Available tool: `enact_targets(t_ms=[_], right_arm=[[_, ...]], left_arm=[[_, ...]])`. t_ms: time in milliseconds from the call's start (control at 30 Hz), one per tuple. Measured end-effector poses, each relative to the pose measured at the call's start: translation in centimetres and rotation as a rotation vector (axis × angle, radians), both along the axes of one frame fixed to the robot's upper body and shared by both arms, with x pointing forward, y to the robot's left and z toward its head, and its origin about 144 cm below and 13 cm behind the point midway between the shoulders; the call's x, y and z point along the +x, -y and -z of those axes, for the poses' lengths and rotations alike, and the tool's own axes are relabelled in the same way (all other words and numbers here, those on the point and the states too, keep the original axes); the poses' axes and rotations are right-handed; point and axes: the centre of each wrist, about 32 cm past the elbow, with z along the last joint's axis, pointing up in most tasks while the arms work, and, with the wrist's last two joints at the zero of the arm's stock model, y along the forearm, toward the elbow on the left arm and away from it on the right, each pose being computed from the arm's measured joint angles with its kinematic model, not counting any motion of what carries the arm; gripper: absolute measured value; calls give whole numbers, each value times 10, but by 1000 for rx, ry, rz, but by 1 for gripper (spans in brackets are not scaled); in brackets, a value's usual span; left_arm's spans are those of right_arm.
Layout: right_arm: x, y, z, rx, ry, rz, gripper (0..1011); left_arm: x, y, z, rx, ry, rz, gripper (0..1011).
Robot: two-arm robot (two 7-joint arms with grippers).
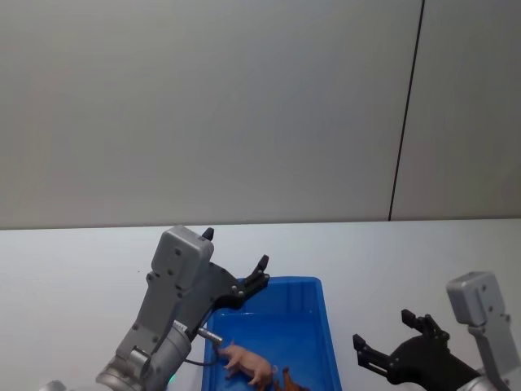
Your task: Pick up the two dolls from the table and place them into the box.
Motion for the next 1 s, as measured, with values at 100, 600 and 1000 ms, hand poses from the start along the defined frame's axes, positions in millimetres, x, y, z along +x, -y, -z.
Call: enact_targets(t_ms=[100, 600, 1000], right_arm=[[-2, 3, 0, -3, 3, 3, 1001], [-7, 10, 2, -11, 10, 10, 1001], [-9, 12, 2, -13, 12, 12, 1001]], left_arm=[[-1, -2, 1, 12, -6, -9, 1001], [-16, -27, 10, 60, -82, -101, 1001], [-30, -50, 29, 45, -161, -160, 1001]])
